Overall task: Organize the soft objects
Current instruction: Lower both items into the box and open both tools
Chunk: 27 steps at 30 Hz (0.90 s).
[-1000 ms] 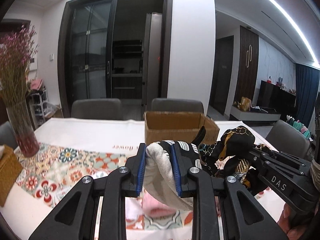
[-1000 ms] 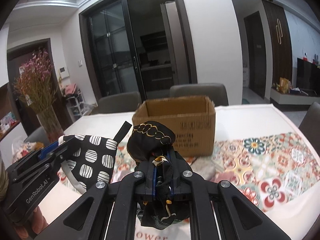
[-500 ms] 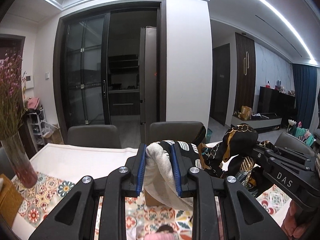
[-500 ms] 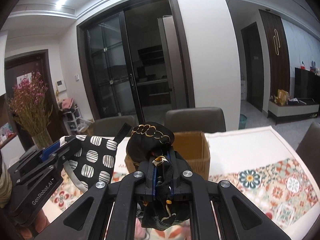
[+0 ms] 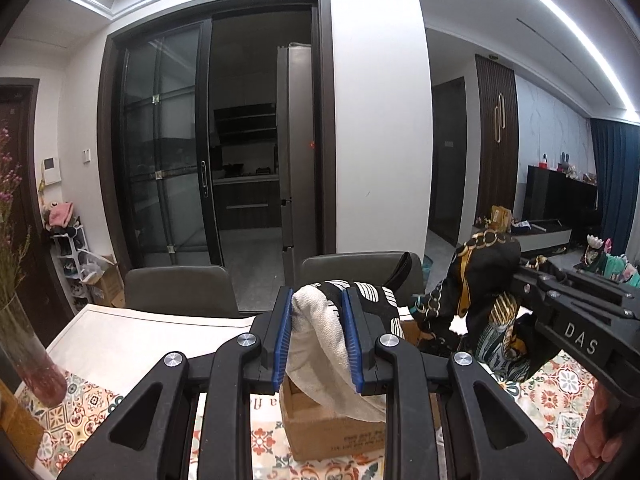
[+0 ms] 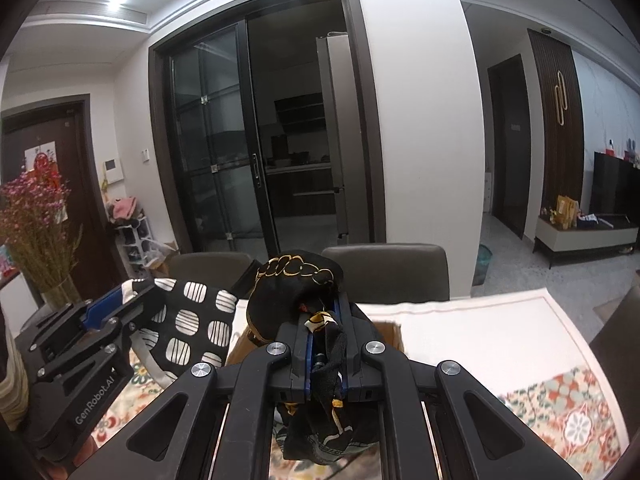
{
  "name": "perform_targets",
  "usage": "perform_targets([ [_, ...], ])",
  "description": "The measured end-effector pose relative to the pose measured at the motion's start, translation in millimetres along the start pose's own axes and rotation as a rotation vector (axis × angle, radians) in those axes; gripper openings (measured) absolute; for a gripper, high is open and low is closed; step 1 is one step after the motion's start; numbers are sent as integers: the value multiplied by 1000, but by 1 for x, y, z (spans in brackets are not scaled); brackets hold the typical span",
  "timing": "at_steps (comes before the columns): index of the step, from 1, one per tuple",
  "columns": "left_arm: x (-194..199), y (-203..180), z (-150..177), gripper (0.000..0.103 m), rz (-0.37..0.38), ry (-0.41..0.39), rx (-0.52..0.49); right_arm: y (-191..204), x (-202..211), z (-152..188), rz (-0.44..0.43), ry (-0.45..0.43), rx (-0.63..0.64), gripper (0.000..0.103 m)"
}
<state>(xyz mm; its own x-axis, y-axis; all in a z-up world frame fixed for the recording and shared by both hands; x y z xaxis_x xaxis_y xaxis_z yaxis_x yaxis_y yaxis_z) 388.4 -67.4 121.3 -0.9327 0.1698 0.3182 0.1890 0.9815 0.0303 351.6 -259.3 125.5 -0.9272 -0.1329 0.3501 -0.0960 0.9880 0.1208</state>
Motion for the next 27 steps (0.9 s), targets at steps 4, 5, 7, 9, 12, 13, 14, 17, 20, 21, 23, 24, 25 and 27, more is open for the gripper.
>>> perform_targets([
  [4, -27, -2, 0, 25, -8, 29, -3, -6, -24, -8, 0, 15, 6, 10],
  [5, -31, -1, 4, 25, -6, 39, 0, -8, -32, -9, -2, 24, 4, 10],
  [7, -46, -2, 7, 25, 1, 69, 13, -11, -48, -12, -4, 36, 8, 10],
  [9, -59, -3, 11, 25, 13, 95, 22, -15, -64, -13, -28, 68, -20, 10],
  [12, -79, -6, 20, 25, 14, 135, 22, -23, -88, -3, -63, 125, -49, 10],
  [13, -88, -8, 25, 25, 19, 159, 22, -25, -97, 2, -57, 141, -46, 10],
  [14, -93, -10, 25, 26, 20, 171, 20, -26, -107, 7, -58, 163, -48, 10],
  [17, -110, -14, 38, 27, -1, 207, 0, -34, -129, 23, -61, 230, -61, 10],
  [20, -124, -18, 51, 31, 2, 253, -12, -41, -147, 40, -38, 285, -53, 12],
  [21, -126, -19, 52, 31, 3, 263, -14, -41, -153, 44, -38, 304, -53, 12],
  [23, -133, -22, 58, 37, 1, 283, -20, -45, -164, 54, -28, 340, -44, 13],
  [24, -136, -21, 60, 42, -1, 288, -23, -46, -170, 58, -29, 363, -38, 16],
  [25, -136, -21, 61, 47, -5, 292, -25, -46, -173, 61, -31, 379, -34, 23],
  [27, -135, -23, 62, 48, -13, 288, -31, -48, -180, 67, -31, 416, -41, 33],
])
Point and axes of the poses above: each gripper's, at about its wrist camera, not at the fingertips, and x roughly against the way its jaws point, y to its left, z to its underside, the point moved 3 cm from there along -x, roughly the way its jaws point, and after that the axes turned 1 degree about -y, right-handed, at the moved point
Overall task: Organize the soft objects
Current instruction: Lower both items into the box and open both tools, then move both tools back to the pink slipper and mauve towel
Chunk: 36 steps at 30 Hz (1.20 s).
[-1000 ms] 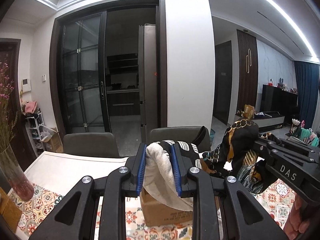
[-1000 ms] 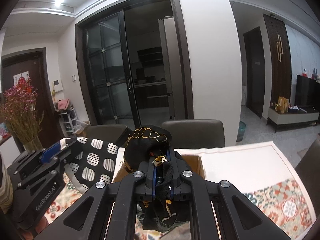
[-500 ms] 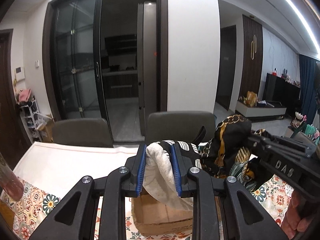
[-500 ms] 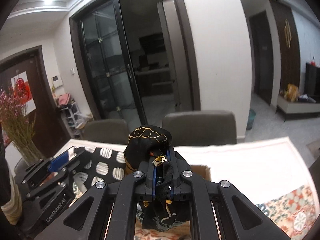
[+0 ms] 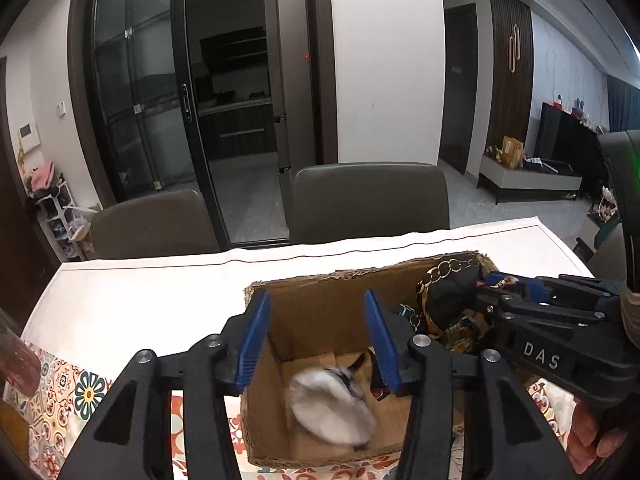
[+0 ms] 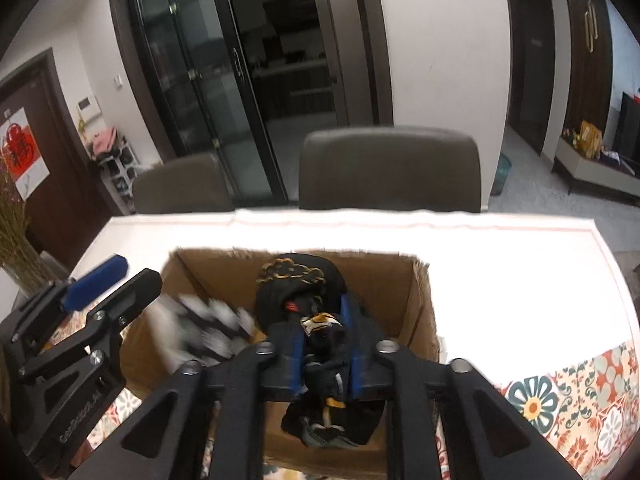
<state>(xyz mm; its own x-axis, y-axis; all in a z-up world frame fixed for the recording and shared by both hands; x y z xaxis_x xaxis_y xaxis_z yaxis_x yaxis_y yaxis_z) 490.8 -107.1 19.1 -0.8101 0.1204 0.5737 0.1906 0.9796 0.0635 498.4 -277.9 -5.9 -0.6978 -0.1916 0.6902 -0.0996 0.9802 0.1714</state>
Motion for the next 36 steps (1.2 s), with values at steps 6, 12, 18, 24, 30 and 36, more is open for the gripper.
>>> perform_targets([
  [6, 15, 1, 1, 66, -47, -17, -20, -8, 7, 7, 18, -11, -36, 59],
  [12, 34, 16, 1, 68, -107, -28, -16, 0, 21, 7, 56, -29, 1, 67],
  [18, 70, 23, 11, 70, -120, -42, -1, 13, 53, 12, 96, -74, 30, 67],
  [24, 109, 30, 28, 73, -124, -56, 4, 26, 90, 26, 118, -113, 45, 67],
  [30, 147, 32, 51, 85, -153, -91, -5, 35, 118, 48, 142, -155, 51, 75],
  [36, 172, 34, 79, 95, -181, -108, -12, 37, 139, 74, 187, -190, 33, 77],
])
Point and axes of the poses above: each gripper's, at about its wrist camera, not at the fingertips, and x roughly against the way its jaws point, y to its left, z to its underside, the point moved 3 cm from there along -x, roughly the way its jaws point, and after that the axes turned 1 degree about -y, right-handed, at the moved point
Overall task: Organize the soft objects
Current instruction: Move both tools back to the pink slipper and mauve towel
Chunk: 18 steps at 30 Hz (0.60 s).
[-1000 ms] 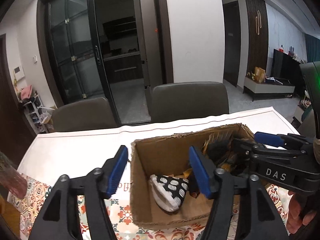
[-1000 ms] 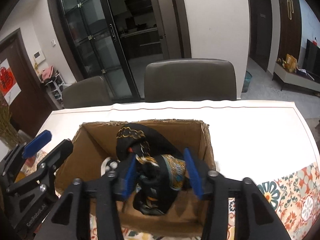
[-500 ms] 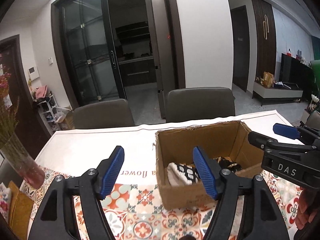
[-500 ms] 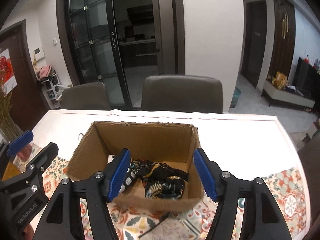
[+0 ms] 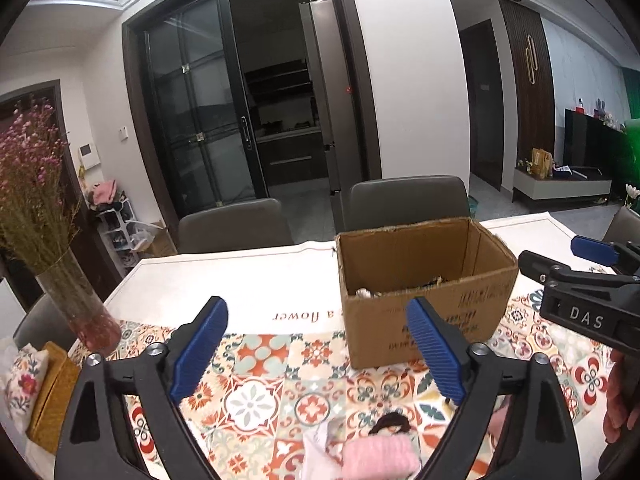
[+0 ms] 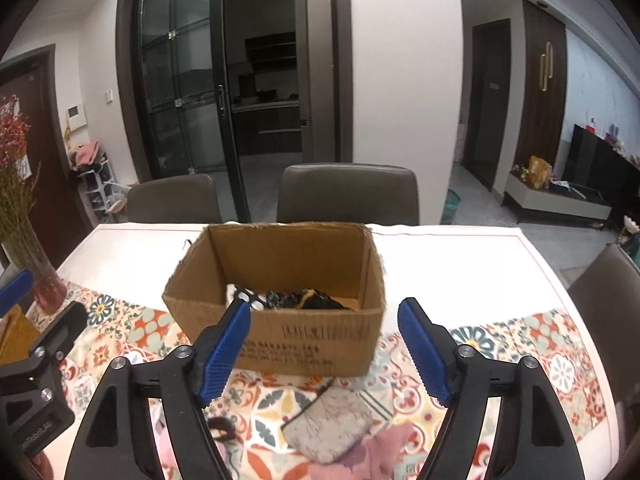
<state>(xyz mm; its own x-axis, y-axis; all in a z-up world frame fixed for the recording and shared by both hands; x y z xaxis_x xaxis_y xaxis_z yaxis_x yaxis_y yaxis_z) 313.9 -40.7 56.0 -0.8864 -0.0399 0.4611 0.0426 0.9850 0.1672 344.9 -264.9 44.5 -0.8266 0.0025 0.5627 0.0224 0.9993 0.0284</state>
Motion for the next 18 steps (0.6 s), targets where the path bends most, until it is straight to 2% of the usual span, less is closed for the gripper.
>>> perform_targets([
  [8, 16, 9, 36, 99, 1, 55, 35, -3, 22, 32, 37, -2, -18, 77],
  [18, 29, 12, 75, 98, 17, 101, 72, -7, 52, 66, 121, -75, -59, 77],
])
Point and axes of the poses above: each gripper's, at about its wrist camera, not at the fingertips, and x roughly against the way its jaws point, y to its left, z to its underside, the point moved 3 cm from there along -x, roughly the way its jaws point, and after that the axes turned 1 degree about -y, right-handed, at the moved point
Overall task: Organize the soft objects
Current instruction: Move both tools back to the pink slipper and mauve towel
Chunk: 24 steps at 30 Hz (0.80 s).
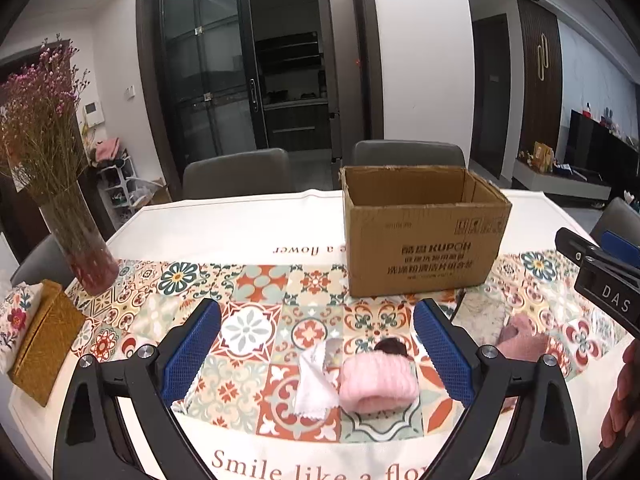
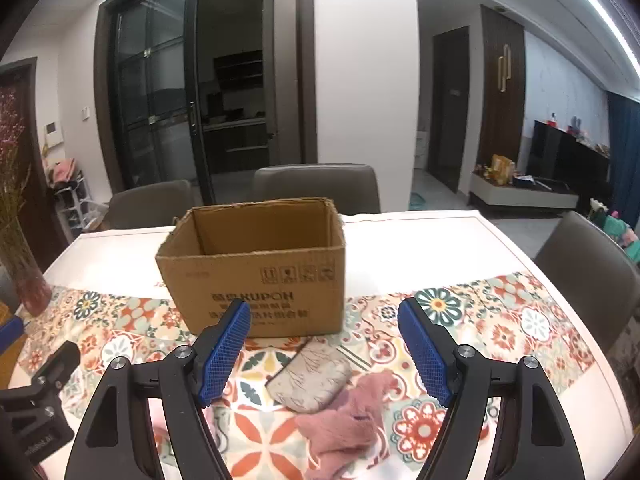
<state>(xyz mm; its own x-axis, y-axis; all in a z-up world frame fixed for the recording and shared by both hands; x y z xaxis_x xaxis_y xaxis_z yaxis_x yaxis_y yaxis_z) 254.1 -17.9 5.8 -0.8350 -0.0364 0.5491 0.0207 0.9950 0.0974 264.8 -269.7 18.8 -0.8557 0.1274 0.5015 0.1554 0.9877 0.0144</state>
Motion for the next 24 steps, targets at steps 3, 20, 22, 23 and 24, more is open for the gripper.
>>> perform_targets([
  [3, 5, -3, 14, 98, 0, -13, -13, -4, 6, 14, 10, -2, -11, 77],
  [20, 3, -25, 62, 98, 36, -27, -27, -22, 6, 80, 0, 48, -43, 77],
  [22, -3, -27, 65, 98, 43, -21, -22, -23, -1, 86, -3, 70, -44, 77],
  [23, -7, -29, 67, 98, 45, -10, -25, -23, -5, 90, -8, 82, -45, 77],
  [24, -11, -30, 68, 98, 45, -2, -27, -24, -8, 93, -10, 92, -47, 77],
])
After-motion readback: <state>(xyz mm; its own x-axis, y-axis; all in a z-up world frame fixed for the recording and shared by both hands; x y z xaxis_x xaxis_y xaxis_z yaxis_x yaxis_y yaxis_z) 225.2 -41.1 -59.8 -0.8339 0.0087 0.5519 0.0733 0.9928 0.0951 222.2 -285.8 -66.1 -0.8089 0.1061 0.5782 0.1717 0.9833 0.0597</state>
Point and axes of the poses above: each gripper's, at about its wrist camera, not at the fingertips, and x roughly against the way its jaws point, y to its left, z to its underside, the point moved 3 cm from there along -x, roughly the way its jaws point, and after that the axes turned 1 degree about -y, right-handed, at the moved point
